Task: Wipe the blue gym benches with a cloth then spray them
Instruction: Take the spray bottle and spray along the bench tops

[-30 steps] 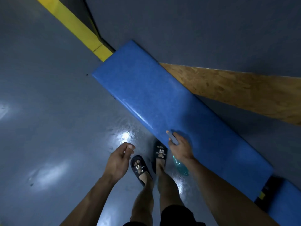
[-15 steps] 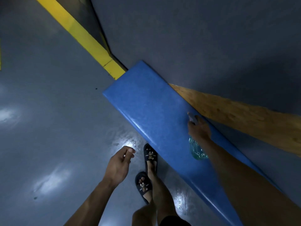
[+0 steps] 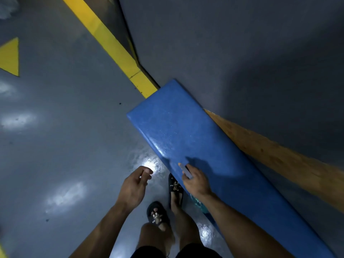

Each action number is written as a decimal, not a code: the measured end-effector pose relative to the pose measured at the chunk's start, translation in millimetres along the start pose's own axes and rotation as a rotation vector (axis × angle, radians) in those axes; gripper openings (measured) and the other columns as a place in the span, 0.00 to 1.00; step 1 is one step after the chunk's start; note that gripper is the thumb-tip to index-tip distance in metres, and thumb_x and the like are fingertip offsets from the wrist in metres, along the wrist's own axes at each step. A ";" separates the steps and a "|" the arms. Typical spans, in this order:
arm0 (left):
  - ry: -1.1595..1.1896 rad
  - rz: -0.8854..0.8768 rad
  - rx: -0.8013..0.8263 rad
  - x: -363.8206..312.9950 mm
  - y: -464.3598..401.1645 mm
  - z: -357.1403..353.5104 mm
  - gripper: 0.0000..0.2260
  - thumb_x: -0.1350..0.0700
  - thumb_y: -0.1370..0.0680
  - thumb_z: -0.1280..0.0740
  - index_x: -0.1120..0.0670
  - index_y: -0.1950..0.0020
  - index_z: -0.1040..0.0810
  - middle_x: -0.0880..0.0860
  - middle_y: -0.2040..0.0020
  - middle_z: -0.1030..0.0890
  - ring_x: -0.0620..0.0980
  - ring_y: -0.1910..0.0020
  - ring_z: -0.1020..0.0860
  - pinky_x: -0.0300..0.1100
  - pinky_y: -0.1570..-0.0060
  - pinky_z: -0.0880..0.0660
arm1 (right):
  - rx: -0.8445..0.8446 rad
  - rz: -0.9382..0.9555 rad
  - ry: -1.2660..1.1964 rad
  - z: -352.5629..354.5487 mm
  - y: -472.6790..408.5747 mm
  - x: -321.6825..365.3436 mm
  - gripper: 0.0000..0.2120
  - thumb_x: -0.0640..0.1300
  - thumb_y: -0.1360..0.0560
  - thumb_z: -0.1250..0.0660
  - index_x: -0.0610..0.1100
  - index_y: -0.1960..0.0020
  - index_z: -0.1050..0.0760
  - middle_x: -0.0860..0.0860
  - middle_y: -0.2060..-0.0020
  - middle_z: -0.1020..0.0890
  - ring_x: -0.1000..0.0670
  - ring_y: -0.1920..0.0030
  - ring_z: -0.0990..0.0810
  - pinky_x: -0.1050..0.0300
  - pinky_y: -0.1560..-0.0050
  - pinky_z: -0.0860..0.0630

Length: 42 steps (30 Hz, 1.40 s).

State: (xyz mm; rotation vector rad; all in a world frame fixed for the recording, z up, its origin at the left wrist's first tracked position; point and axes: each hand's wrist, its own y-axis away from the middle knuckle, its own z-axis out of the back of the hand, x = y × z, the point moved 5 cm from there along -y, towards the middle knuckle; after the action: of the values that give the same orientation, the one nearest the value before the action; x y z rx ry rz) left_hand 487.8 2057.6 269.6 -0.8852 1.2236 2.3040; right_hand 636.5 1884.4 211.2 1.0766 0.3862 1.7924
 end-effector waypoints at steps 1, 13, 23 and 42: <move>0.002 0.005 -0.003 0.5 -2.2 2.1 0.14 0.41 0.17 0.43 0.45 0.51 0.21 0.45 0.55 0.17 0.37 0.58 0.20 0.38 0.58 0.27 | 0.006 -0.020 0.036 -2.6 -1.7 3.4 0.14 0.51 0.24 0.40 0.49 0.41 0.25 0.48 0.49 0.19 0.41 0.48 0.22 0.50 0.48 0.25; -0.030 0.027 -0.023 11.8 -33.3 26.0 0.12 0.46 0.16 0.42 0.45 0.54 0.22 0.46 0.58 0.17 0.41 0.57 0.19 0.43 0.56 0.25 | -0.169 -0.134 -0.143 52.8 -61.4 24.9 0.06 0.48 0.26 0.37 0.52 0.61 0.32 0.50 0.65 0.22 0.41 0.62 0.20 0.45 0.61 0.21; 0.014 -0.005 0.035 -2.3 -75.3 61.4 0.13 0.44 0.17 0.41 0.47 0.52 0.21 0.46 0.56 0.16 0.37 0.59 0.21 0.34 0.60 0.27 | -0.467 -0.240 -0.191 128.7 -120.0 56.5 0.03 0.41 0.23 0.35 0.43 0.55 0.29 0.43 0.61 0.22 0.38 0.58 0.20 0.43 0.58 0.25; -0.003 0.023 0.010 40.1 -119.5 158.7 0.13 0.42 0.17 0.42 0.45 0.51 0.22 0.40 0.56 0.17 0.41 0.58 0.19 0.47 0.53 0.23 | -0.143 -0.116 0.002 -46.0 -112.5 173.6 0.11 0.44 0.23 0.35 0.45 0.41 0.23 0.43 0.49 0.18 0.39 0.45 0.23 0.49 0.47 0.27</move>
State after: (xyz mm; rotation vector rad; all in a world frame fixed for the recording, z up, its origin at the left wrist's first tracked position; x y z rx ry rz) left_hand 473.5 2257.3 238.0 -0.8688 1.2491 2.3147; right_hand 640.6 2095.8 197.2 0.9344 0.3107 1.6917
